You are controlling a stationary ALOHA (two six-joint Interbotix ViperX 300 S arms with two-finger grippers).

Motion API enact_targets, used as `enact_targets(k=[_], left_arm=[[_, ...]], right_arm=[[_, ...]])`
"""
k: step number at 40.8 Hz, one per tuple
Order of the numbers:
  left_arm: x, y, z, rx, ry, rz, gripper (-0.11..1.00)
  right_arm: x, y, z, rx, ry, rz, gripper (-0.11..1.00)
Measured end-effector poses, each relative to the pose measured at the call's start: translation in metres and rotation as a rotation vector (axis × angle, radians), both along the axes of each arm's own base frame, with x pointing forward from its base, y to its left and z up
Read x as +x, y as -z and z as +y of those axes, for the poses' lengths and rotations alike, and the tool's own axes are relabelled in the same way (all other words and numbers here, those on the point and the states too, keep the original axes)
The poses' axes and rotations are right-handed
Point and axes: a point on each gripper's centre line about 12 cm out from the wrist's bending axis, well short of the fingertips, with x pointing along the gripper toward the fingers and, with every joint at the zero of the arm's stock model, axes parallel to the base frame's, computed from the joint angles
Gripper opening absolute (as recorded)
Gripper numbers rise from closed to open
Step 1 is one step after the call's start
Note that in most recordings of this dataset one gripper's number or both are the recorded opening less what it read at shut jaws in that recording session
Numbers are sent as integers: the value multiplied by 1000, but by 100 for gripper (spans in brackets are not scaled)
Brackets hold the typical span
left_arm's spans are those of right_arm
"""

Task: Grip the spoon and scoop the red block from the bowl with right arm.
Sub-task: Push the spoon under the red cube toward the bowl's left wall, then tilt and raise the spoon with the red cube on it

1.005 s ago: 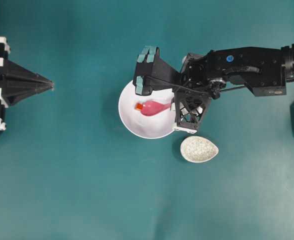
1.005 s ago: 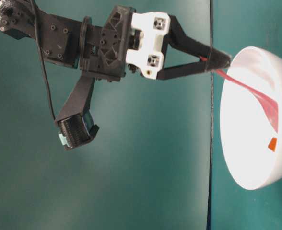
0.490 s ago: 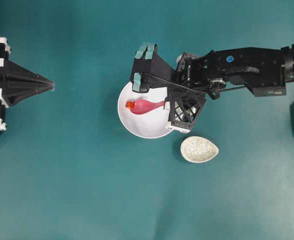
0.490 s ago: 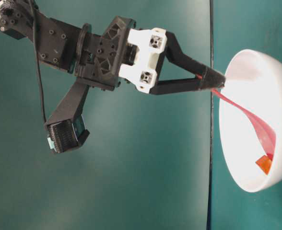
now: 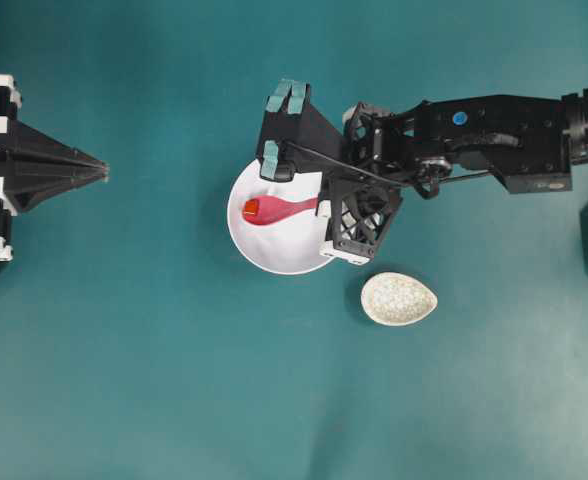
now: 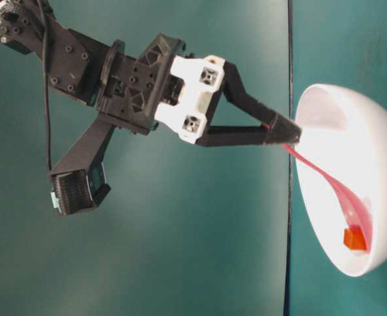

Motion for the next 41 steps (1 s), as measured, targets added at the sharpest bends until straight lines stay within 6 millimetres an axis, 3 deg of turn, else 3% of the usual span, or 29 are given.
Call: enact_targets(k=[11,24,41], left_arm=[[0,0,0,0,-2,-2,0],[0,0,0,2,-1,-1,0],[0,0,0,-5,-2,-2,0]], right_arm=[[-2,-1,1,-4,-2,-15,24],[-20,-14,4,-11,-1,-127,24],[-78,-35,16,15,28,-335,24]])
